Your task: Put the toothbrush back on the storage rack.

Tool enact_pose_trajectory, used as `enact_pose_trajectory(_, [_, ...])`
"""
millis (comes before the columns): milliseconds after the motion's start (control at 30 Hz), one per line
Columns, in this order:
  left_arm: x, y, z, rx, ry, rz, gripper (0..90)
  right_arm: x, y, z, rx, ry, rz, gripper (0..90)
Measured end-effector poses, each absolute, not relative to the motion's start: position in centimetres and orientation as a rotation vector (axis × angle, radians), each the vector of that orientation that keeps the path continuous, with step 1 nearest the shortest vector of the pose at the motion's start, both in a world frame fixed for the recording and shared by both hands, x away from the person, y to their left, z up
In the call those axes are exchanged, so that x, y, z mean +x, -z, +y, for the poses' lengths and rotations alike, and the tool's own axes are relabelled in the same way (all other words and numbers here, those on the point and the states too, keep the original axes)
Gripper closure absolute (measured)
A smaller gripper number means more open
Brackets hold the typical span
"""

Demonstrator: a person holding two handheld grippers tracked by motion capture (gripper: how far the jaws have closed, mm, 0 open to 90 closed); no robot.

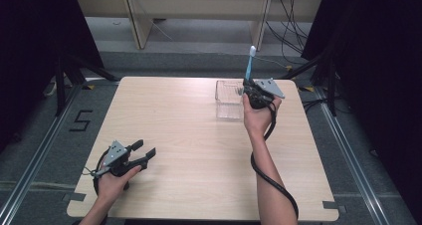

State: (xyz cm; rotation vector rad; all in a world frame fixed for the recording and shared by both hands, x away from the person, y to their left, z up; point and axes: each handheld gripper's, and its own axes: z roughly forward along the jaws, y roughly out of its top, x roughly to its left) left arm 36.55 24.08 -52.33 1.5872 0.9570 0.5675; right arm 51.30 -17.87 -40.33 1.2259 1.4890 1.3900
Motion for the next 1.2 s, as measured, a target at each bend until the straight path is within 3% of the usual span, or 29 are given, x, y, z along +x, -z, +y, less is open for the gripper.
enact_pose_trajectory(1200, [36.6, 52.4, 24.1, 1.574, -0.564, 0.947, 34.4, 52.2, 42.1, -18.1, 1.256, -1.378, 1.492, 78.9])
